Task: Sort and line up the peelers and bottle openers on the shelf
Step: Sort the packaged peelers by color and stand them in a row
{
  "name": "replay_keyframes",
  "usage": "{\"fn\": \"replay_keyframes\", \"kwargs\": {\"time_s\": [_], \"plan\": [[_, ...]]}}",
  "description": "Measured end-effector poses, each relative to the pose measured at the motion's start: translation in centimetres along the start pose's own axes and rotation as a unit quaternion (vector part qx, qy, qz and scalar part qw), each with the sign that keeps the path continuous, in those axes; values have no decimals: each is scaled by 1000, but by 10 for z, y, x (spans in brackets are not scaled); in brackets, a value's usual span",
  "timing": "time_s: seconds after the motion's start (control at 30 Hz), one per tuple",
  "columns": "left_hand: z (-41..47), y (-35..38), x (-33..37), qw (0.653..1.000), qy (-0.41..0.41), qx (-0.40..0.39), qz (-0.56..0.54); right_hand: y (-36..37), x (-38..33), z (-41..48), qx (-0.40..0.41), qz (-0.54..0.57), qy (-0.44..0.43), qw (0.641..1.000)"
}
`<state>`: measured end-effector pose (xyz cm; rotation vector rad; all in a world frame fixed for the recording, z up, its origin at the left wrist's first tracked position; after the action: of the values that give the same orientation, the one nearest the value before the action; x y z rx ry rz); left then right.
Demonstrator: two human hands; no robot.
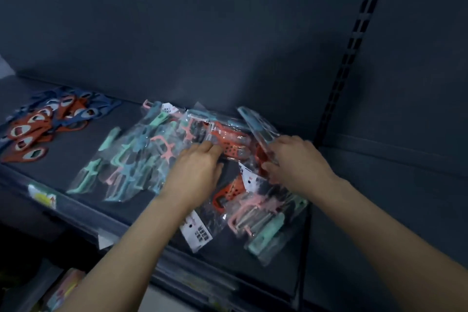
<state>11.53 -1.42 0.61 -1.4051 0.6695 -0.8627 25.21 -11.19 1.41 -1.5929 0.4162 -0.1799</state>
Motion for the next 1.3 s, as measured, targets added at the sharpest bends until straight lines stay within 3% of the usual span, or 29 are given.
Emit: {"fn": "replay_keyframes", "kwargs": {"time_s": [0.2, 0.4, 0.57, 0.77, 1.03, 1.17, 1.3], "plan": [[55, 19, -32, 993, 110, -45, 18, 14, -12, 22, -16, 2, 104, 994], [93, 41, -43, 973, 194, -118, 34, 24, -29, 36, 29, 61, 156, 985], [105, 43, -37, 963, 236, -101, 79, 31, -29, 38, 6, 78, 208, 975], [108, 42, -37, 962, 217, -126, 109, 39, -25, 40, -17, 97, 264, 959], [99, 29, -46, 978, 161, -35, 128, 33, -22, 47, 38, 210, 302, 929], [95, 13, -55, 984, 116, -10, 134, 32, -19, 45, 10, 302, 307, 902], [83, -1, -48, 987, 104, 27, 121, 22, -12, 38, -3, 306, 310, 900]]}}
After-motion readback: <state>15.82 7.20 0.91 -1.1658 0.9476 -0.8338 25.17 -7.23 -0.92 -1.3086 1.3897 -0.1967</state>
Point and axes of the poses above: each hand's wrist, its own z-axis towards the middle knuckle, its own y-axis out of the palm, x = y × z, the point moved 5 cm from there along z, towards the middle knuckle, and after that the axes turned 6 degrees about -x, right-handed, at the moved point
